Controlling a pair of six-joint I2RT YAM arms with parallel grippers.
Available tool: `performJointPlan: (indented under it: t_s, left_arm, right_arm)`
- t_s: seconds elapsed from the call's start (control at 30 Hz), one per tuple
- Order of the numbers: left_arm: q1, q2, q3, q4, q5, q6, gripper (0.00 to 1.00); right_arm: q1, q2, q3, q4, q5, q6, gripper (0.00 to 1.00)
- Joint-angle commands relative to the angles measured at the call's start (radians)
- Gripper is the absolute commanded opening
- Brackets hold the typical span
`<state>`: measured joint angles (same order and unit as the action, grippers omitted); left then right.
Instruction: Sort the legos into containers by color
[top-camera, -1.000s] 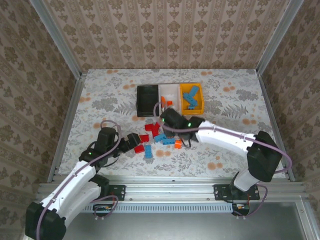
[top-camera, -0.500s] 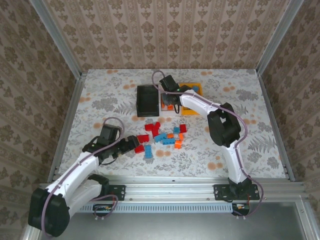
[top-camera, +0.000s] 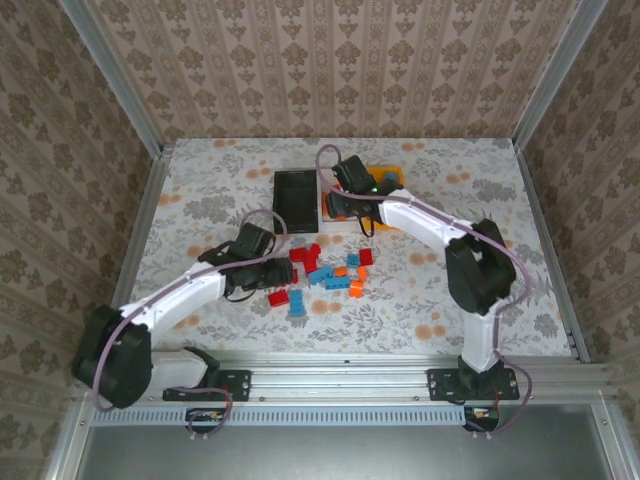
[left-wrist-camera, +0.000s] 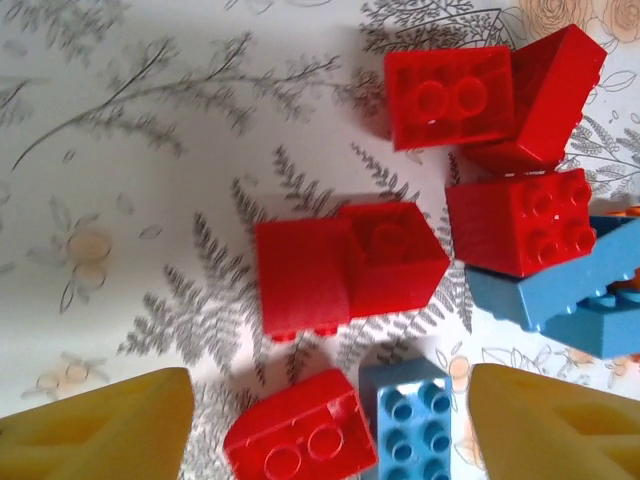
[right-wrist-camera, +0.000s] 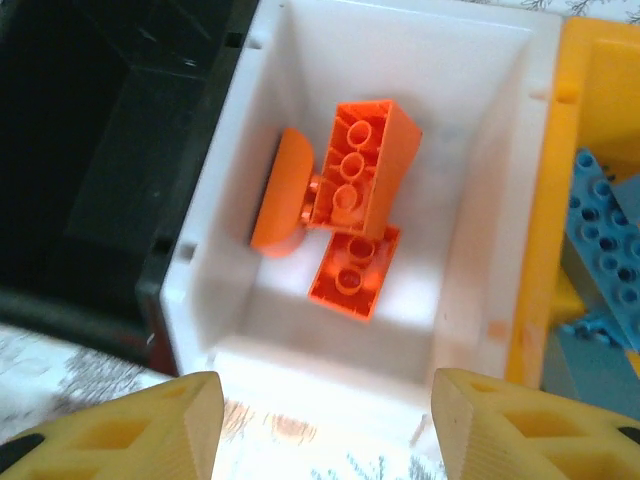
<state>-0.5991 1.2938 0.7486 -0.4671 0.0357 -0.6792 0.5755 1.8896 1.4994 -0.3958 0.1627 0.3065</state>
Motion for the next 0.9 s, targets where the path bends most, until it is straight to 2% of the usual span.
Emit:
performJointPlan:
  t_s: [0.0,0.2,0.3,0.53,0.7,0.87]
  left_arm:
    - [-0.037,0.081,0.057,-0.003,-0.094,0.035,0.70]
    - [-0.098,0.227,0.151,0.006,-0.151,0.023,0.61]
    - [-0.119,0.290,0.201,-0.033,-0.210,0.012,0.61]
    - [-0.163,0.373,0.263,-0.076,-0.265,-0.017,0.54]
    - [-0.200,0.372,0.266,-0.097,-0.299,-0.053,0.54]
    - [-0.215,0.342,0.240,-0.095,-0.294,-0.093,0.60]
  right_arm:
    - [0.012,-0.117,-0.140,0.084,-0.018,0.058,0.59]
    - [0.013,-0.266,-0.335,0.112,-0.008,0.083,0.59]
    - [0.012,-0.327,-0.394,0.110,-0.006,0.085,0.59]
    - [0.011,-0.436,-0.477,0.095,0.031,0.074,0.59]
    - [0.009,-0.485,-0.510,0.086,0.048,0.065,0.59]
    - [0.006,-0.491,-0.531,0.089,0.051,0.063,0.59]
